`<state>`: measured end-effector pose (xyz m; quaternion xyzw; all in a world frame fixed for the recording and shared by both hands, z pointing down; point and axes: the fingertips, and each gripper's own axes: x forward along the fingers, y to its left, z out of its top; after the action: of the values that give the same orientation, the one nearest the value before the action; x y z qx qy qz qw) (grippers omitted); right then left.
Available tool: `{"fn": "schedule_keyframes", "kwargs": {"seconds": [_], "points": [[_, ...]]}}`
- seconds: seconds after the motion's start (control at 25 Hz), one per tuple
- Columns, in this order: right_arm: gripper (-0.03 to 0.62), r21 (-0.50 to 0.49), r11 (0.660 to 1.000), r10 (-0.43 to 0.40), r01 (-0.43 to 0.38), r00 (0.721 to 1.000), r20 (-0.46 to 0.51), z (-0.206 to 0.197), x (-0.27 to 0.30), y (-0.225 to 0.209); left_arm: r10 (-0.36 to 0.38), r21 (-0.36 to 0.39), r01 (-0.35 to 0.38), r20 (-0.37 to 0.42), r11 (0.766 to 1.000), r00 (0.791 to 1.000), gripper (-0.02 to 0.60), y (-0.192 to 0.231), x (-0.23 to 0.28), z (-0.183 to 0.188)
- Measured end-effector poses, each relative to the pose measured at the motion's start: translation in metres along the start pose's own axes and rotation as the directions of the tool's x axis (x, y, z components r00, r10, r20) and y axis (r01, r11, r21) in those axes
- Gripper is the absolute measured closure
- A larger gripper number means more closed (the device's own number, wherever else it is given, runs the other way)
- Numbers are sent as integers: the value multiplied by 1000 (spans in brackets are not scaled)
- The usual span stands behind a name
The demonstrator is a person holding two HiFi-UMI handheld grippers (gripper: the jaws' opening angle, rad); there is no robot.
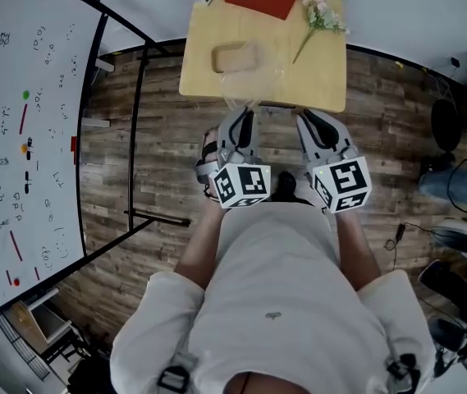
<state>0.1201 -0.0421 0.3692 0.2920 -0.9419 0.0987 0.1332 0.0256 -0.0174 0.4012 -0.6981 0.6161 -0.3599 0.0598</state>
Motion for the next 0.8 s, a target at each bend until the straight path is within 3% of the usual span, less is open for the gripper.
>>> {"fn": "schedule_keyframes", "kwargs": {"seconds": [0.36,0.8], "points": [[559,-24,999,44,-44,999,2,-8,-23,3,-15,-226,28,61,974,998,534,-20,-30,25],[576,-47,997,55,-54,998,22,-5,-46,8,-38,-422,98,150,901,988,534,-29,-53,49]]}}
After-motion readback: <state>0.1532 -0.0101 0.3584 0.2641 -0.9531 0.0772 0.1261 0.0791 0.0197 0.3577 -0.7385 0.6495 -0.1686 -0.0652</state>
